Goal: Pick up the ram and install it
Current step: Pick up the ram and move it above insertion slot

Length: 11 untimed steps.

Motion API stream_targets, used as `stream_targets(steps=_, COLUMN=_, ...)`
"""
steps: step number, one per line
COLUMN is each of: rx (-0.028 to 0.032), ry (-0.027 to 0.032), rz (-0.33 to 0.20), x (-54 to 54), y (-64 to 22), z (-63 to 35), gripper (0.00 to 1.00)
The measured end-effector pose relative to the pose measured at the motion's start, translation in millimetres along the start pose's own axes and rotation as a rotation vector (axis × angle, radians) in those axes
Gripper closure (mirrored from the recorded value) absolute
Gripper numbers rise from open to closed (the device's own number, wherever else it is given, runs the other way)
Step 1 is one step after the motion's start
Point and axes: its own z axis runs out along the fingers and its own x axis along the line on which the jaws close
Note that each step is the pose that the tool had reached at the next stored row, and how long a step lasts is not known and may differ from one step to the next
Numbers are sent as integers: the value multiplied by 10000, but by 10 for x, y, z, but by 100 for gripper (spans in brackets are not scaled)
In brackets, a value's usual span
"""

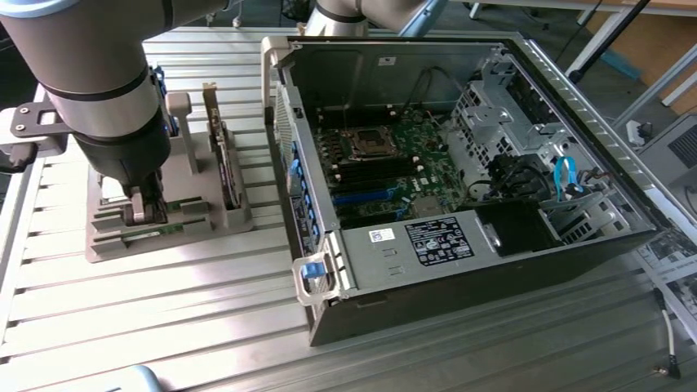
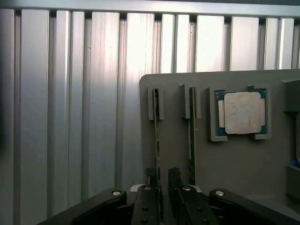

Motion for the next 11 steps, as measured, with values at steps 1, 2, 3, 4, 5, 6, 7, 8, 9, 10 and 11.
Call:
stream_targets(steps=1, rx=0, ry=0, rz=-1, x=1, y=-7, z=0, gripper=76)
stream_targets(steps=2, rx=-2, ry=2, rz=0, x=1, y=-14, z=-1, gripper=76)
stream_targets(steps=3, rx=-1, ry=2, rz=0, x=2, y=-24, z=-1, gripper=76)
stream_targets(steps=4, rx=-1, ry=2, rz=0, x=2, y=-35, z=-1, gripper=76)
stream_targets(steps=5, rx=-1, ry=1, rz=0, x=2, y=-41, z=-1, gripper=76)
stream_targets(steps=6, rx=-2, ry=2, rz=0, x=3, y=-51, z=-2, gripper=76)
stream_targets(steps=7, rx=-2, ry=2, rz=0, x=3, y=-60, z=-2, gripper=76)
stream_targets(steps=8, rx=-1, ry=1, rz=1, x=3, y=-70, z=-2, gripper=76)
stream_targets(steps=9, rx=-1, ry=0, rz=0, x=3, y=-75, z=-1, gripper=76)
stream_targets(steps=10, rx=-2, ry=0, rz=1, x=3, y=-75, z=-2, gripper=76)
stream_targets(steps=11, rx=-2, ry=0, rz=2, x=3, y=-75, z=-2, gripper=76)
